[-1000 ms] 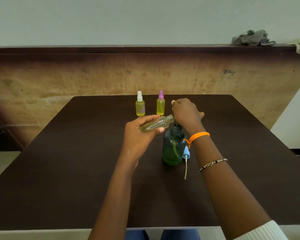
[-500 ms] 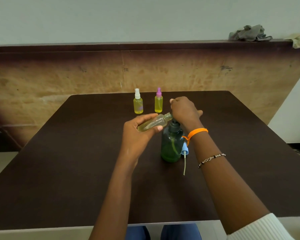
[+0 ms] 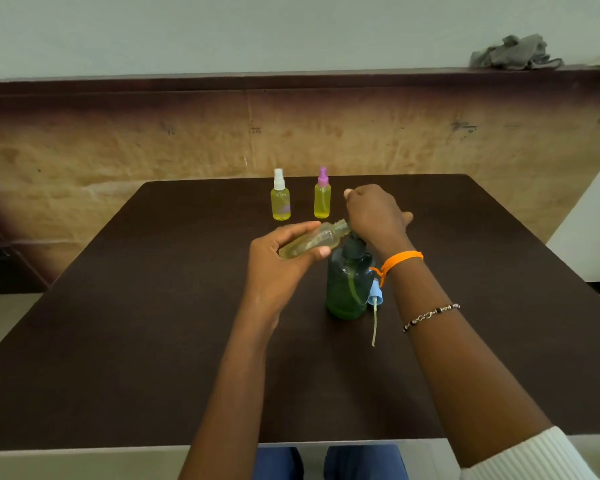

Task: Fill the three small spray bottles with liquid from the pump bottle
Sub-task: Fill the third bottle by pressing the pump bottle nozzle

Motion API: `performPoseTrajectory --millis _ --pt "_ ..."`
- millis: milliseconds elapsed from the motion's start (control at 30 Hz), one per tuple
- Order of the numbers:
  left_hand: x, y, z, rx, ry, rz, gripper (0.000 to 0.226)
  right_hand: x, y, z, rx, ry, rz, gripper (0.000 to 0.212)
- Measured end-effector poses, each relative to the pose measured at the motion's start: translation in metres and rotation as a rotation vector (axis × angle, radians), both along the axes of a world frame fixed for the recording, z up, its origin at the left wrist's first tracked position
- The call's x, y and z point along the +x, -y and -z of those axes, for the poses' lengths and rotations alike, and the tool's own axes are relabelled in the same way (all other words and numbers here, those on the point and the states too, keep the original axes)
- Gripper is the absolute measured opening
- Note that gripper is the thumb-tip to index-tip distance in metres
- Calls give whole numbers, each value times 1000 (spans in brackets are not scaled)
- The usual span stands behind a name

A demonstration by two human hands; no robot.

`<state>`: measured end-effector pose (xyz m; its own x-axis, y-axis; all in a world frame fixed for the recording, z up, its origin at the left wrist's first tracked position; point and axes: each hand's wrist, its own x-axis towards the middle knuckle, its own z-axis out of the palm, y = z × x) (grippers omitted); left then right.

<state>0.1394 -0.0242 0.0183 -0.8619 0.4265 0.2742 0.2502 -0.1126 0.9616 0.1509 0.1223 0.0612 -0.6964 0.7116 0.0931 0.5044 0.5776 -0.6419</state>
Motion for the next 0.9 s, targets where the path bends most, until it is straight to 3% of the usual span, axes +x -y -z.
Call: performPoseTrajectory --millis 300,533,800,900 --pt "1 2 -6 10 -7 6 34 -5 1 -8 78 48 -54 33" --pt "1 1 3 4 27 8 35 3 -3 3 -70 17 -19 34" --pt "4 2 -9 3 3 13 33 -7 0 -13 148 126 -74 41" --pt "2 1 -6 3 12 12 33 -7 -3 -5 84 76 -51 37"
